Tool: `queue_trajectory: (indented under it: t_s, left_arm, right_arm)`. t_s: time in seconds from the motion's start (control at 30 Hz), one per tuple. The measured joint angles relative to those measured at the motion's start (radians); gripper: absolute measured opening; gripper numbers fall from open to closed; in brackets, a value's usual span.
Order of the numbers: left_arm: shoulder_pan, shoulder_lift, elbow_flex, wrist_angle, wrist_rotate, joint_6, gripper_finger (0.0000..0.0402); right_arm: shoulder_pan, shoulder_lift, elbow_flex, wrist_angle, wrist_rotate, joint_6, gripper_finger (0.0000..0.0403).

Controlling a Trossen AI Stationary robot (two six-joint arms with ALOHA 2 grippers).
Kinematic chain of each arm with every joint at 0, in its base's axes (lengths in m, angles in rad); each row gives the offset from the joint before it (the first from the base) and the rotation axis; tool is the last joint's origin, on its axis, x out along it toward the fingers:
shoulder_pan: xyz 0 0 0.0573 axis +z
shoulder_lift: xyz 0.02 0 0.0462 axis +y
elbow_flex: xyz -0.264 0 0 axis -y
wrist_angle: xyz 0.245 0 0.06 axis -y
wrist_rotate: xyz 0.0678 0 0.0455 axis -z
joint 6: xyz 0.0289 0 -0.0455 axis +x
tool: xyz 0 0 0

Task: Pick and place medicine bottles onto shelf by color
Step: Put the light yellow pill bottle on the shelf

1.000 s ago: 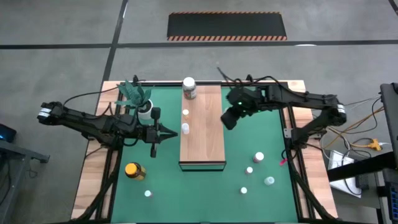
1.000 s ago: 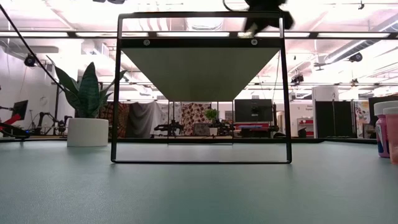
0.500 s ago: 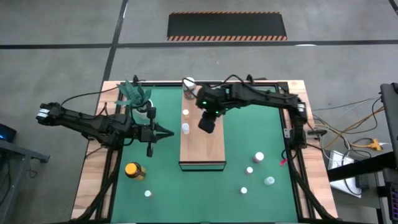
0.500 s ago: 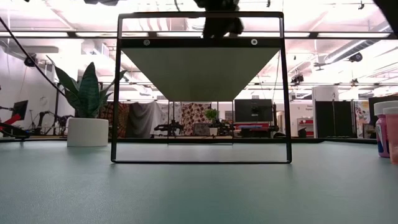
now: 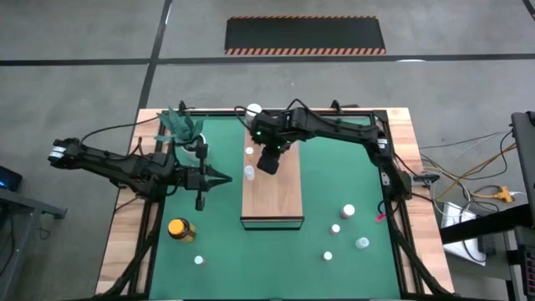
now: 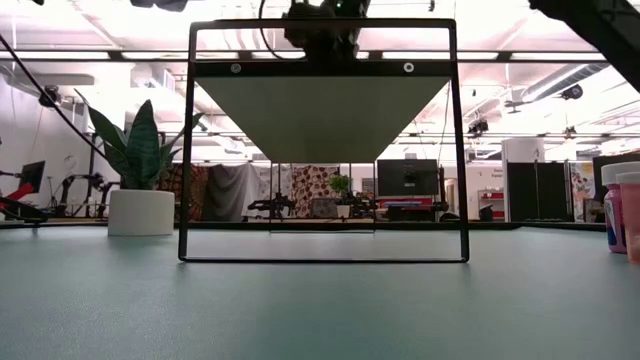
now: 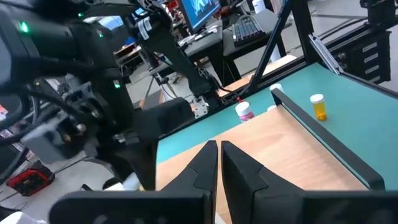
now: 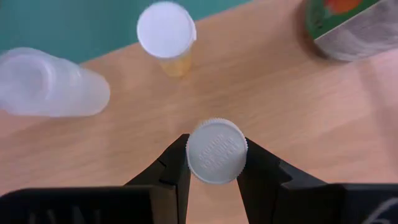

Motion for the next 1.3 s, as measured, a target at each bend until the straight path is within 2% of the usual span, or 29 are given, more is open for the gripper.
queue_trajectory:
  t_s: [0.63, 1.07, 1.3]
  left_arm:
    - [0.000, 0.000, -0.003, 0.005, 0.000, 0.001, 0.0003]
    - [0.000, 0.001, -0.005, 0.004, 0.000, 0.001, 0.0003]
    - [0.000, -0.002, -0.014, 0.010, 0.000, 0.002, 0.0003]
  right_arm:
    - [-0.005, 0.000, -0.021, -0.013, -0.014, -0.011, 0.0104]
    - [-0.005, -0.001, -0.004, -0.018, -0.014, -0.011, 0.0191]
    - [-0.005, -0.032, 0.055, -0.063, -0.014, -0.051, 0.0199]
